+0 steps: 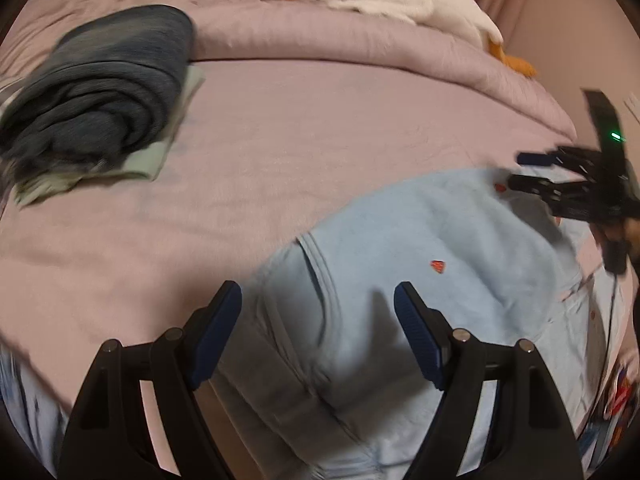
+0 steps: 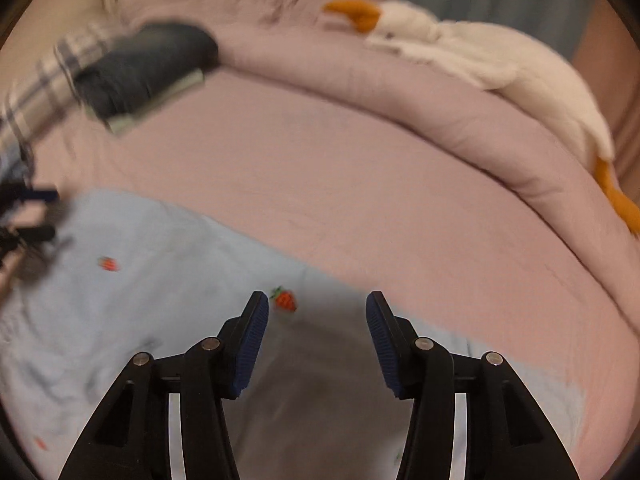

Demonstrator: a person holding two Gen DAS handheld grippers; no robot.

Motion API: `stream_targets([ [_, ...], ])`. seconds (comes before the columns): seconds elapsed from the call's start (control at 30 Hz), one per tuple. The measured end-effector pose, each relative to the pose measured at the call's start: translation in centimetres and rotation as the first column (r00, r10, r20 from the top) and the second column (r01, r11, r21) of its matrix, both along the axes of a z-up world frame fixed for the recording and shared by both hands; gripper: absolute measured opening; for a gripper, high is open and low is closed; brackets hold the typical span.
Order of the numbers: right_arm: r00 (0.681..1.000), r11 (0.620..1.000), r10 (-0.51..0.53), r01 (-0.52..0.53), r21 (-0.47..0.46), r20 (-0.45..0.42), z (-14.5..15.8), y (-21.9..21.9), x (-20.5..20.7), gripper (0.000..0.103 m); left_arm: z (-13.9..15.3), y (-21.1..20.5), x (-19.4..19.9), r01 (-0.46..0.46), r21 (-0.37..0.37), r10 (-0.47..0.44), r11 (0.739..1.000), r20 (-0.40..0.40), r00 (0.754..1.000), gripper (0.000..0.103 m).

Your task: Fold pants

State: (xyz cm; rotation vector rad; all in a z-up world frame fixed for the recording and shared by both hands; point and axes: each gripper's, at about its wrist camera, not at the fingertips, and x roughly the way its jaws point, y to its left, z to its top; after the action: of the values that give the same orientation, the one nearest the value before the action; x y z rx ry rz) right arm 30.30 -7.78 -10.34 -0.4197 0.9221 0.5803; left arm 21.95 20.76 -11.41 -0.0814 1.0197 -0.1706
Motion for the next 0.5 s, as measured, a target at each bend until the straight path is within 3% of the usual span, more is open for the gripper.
stream_targets([
  [0.07,0.997,0.995,0.073,-0.074,-0.069,-0.018,-1.6,1.3,1.0,0.052,-0.7,0.2,1.4,0.063,-0.011,-0.063,0.998,-0.043,0.997,0.078],
  [0.13,0.992,0.986,0.114,-0.12,-0.113,-0.055,-2.8,1.9,1.6,0.059,-1.7,0.4,2.7,0.121,-0.033,-0.124,0.992,-0.094,0.988,0.078],
  [0.23,0.986,0.986,0.136,-0.144,-0.079,-0.095,-3.4,1.8,2.6,0.064,-2.4,0.5,3.3,0.187,-0.084,-0.198,0.979,-0.144,0.97,0.078],
  [0.27,0.984,0.989,0.126,-0.135,-0.063,-0.126,-3.7,1.5,3.0,0.064,-2.2,0.5,3.1,0.197,-0.08,-0.207,0.977,-0.151,0.967,0.076],
  [0.3,0.979,0.992,0.109,-0.117,-0.038,-0.17,-3.8,1.1,3.2,0.062,-2.1,0.4,3.2,0.203,-0.069,-0.212,0.977,-0.163,0.964,0.063],
  [0.33,0.976,0.993,0.108,-0.115,-0.028,-0.187,-3.7,0.9,3.1,0.058,-1.9,0.4,3.0,0.214,-0.062,-0.222,0.975,-0.172,0.96,0.054],
  [0.37,0.973,0.991,0.127,-0.135,-0.026,-0.194,-3.5,0.9,2.7,0.044,-1.8,0.4,2.8,0.216,-0.061,-0.224,0.974,-0.178,0.958,0.036],
  [0.4,0.969,0.986,0.153,-0.162,-0.027,-0.192,-3.3,1.0,2.0,0.025,-1.6,0.5,2.8,0.213,-0.071,-0.223,0.974,-0.185,0.957,0.026],
  [0.47,0.968,0.978,0.187,-0.2,-0.065,-0.165,-3.0,1.4,0.5,0.011,-1.2,0.3,2.5,0.201,-0.057,-0.208,0.978,-0.173,0.963,0.02],
  [0.5,0.97,0.97,0.205,-0.219,-0.106,-0.131,-2.8,1.8,-0.4,0.009,-1.0,0.0,2.4,0.195,-0.036,-0.198,0.98,-0.166,0.966,0.018],
])
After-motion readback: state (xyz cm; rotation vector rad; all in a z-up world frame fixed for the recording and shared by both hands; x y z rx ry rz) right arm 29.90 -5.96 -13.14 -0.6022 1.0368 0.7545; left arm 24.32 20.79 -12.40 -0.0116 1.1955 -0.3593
